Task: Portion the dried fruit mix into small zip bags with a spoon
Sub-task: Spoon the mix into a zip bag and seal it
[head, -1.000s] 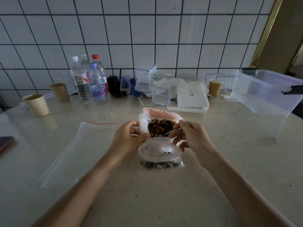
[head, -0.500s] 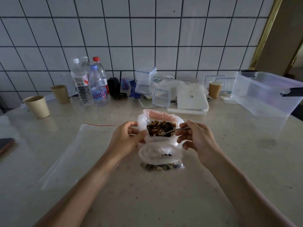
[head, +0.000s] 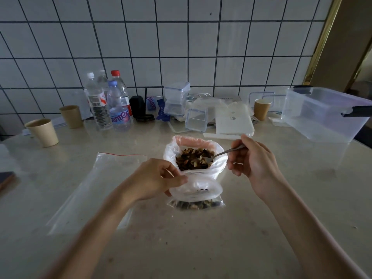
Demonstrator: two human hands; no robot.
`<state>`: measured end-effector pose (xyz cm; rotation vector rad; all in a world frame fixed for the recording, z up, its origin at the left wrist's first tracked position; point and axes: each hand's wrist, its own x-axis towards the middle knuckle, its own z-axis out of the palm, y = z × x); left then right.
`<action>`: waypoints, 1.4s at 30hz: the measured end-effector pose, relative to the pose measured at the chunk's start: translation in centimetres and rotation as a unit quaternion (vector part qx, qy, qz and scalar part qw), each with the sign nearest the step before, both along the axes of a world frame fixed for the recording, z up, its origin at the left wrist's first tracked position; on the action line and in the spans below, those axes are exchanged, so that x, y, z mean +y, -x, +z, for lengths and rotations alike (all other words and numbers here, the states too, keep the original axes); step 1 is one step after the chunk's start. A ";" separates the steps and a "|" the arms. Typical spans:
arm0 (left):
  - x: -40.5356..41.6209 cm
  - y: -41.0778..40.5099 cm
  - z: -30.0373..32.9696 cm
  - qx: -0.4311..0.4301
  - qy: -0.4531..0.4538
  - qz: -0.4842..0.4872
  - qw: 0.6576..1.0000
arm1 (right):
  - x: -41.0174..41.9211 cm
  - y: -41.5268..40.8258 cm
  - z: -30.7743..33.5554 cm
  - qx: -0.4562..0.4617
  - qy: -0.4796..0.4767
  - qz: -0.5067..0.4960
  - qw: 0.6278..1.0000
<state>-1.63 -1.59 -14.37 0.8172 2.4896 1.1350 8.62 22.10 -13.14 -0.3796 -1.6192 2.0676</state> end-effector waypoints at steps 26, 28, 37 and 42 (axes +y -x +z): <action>-0.4 1.5 -0.4 -0.004 -0.031 0.054 0.998 | -0.4 -0.1 0.3 0.016 -0.034 -0.067 0.997; -0.3 2.0 -0.9 0.046 -0.013 0.112 0.993 | -0.1 0.1 0.0 -0.003 -0.025 -0.073 0.997; 1.1 3.0 -2.7 0.107 -0.022 0.161 0.981 | -0.7 0.8 -1.2 -0.015 -0.260 -0.118 0.958; 1.3 2.9 -2.9 0.119 -0.034 0.153 0.980 | -1.2 1.0 -2.0 -0.060 -0.273 -0.072 0.957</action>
